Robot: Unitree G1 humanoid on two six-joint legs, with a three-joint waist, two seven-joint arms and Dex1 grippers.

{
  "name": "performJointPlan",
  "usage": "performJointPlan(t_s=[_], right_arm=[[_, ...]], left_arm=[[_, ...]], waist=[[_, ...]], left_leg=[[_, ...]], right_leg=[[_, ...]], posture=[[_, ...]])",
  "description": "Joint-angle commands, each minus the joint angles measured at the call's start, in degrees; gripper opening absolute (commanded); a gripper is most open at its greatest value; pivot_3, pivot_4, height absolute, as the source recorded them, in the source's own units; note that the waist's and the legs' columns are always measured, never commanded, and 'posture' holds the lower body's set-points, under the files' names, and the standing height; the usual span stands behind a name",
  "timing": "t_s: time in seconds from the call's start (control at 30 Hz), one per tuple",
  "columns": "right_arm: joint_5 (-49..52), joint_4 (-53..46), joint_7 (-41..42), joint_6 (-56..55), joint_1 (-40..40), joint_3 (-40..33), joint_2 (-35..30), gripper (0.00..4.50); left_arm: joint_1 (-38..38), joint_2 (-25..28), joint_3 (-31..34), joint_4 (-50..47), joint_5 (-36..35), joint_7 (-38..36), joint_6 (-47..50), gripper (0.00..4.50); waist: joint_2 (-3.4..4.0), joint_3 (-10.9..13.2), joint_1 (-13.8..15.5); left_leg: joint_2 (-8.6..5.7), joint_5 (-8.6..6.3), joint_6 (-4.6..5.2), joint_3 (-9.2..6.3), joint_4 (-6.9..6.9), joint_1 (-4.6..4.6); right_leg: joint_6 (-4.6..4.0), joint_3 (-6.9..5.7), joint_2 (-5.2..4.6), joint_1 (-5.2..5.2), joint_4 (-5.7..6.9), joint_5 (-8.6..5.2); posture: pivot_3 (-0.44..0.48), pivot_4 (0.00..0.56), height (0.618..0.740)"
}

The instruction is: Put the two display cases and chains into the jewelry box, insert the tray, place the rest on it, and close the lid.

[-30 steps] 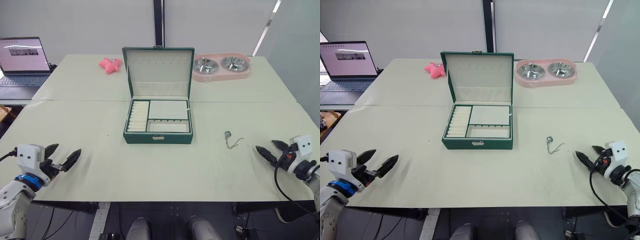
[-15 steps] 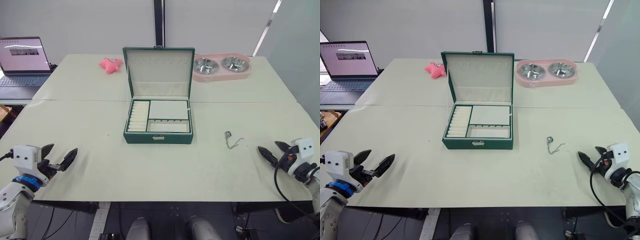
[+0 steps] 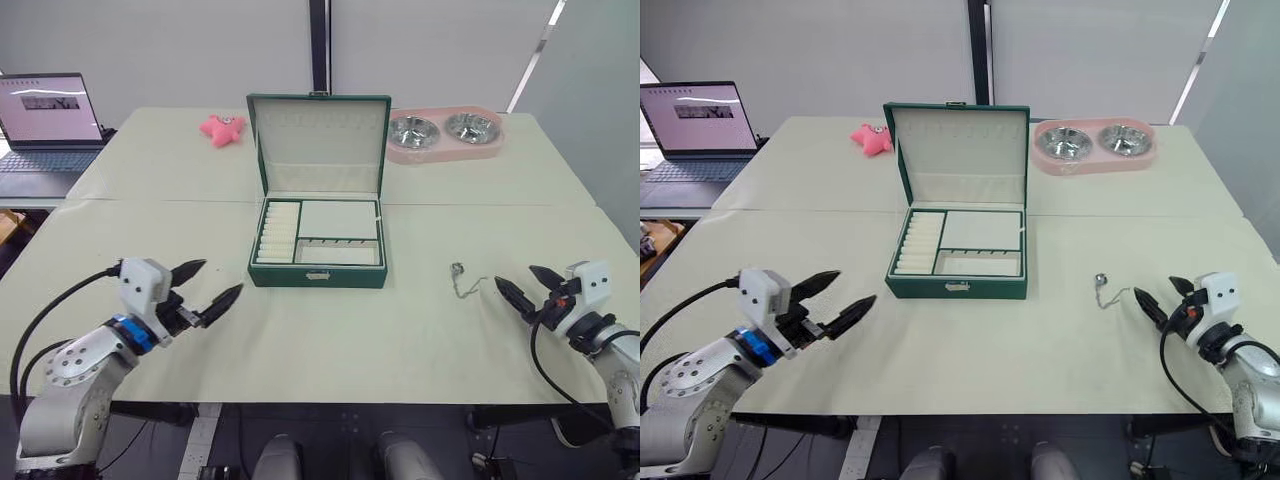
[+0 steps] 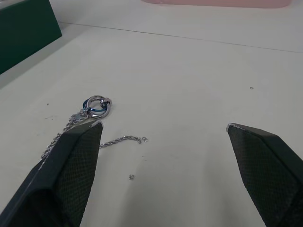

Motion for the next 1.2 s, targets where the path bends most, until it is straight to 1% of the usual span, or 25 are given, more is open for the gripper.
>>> performJointPlan(t_s=[0.03, 0.17, 0.27, 0.47, 0.57, 0.7, 0.9, 1.2], right_arm=[[0.3, -9.4, -4.7, 3.3, 1.2, 1.8, 2.5, 4.45], [-0.3, -14.9, -10.1, 7.3, 2.0, 4.1, 6.1, 4.45], [-2.7, -17.8, -13.4, 9.8, 2.8, 6.9, 7.3, 4.45], [-6.1, -19.8, -19.9, 12.8, 2.3, 8.3, 9.0, 4.45], [-6.3, -20.3, -22.5, 13.8, 2.3, 8.2, 10.9, 4.45], [-6.2, -20.9, -25.5, 16.6, 2.3, 8.0, 13.5, 4.45], [-6.2, -23.1, -26.2, 19.5, 2.6, 10.2, 15.2, 4.45], [-9.9, -19.6, -28.2, 21.3, -0.6, 14.5, 16.6, 4.45]], left_arm=[[-3.4, 1.5, -4.4, -5.3, -1.6, -3.6, 2.2, 4.5], [-8.6, 1.2, -11.1, -6.3, -0.8, -7.4, 3.0, 4.5], [-11.8, 0.3, -15.6, -5.3, 0.4, -10.7, 1.7, 4.5], [-15.7, -2.1, -21.6, -3.7, 2.5, -15.5, -1.3, 4.5], [-16.9, -2.9, -24.2, -3.2, 4.5, -16.9, -3.2, 4.5], [-18.4, -4.1, -25.2, -3.3, 4.9, -16.9, -3.0, 4.5], [-19.3, -4.9, -25.4, -3.0, 5.1, -17.0, -2.7, 4.5], [-19.3, -4.9, -24.8, -1.8, 5.9, -16.7, -3.7, 4.5]], waist=[[0.0, 0.0, 0.0], [0.01, 0.0, 0.2], [0.02, 0.0, 0.2], [0.02, 0.0, 0.2], [0.02, 0.0, 0.2], [0.02, 0.0, 0.2], [0.03, 0.0, 0.1], [0.03, 0.0, -0.3]], left_leg=[[0.01, 0.0, 0.0, -0.02, 0.01, 0.0], [-0.02, 0.01, -0.01, -0.03, 0.03, 0.0], [-0.03, 0.01, -0.01, -0.03, 0.01, -0.01], [-0.03, 0.01, -0.01, 0.0, 0.03, -0.01], [-0.03, 0.01, -0.01, -0.01, 0.02, -0.02], [-0.03, 0.01, -0.01, -0.01, 0.03, -0.02], [-0.02, 0.01, 0.0, -0.02, 0.03, -0.02], [0.0, 0.01, 0.0, -0.03, 0.03, 0.01]], right_leg=[[0.0, -0.01, 0.02, 0.0, 0.01, 0.0], [0.0, -0.01, 0.02, 0.01, 0.03, 0.0], [0.0, -0.01, 0.02, 0.0, 0.01, 0.0], [0.0, 0.01, 0.03, -0.02, 0.02, 0.0], [0.0, 0.01, 0.04, -0.03, 0.02, 0.0], [0.0, 0.01, 0.05, -0.03, 0.02, 0.0], [0.0, 0.02, 0.05, -0.03, 0.03, 0.0], [0.0, 0.03, 0.1, -0.02, 0.04, 0.0]], posture=[[0.0, 0.15, 0.74], [0.0, 0.15, 0.74], [0.0, 0.15, 0.74], [0.0, 0.15, 0.74], [0.0, 0.15, 0.74], [0.0, 0.15, 0.74], [0.0, 0.15, 0.74], [0.0, 0.15, 0.74]])
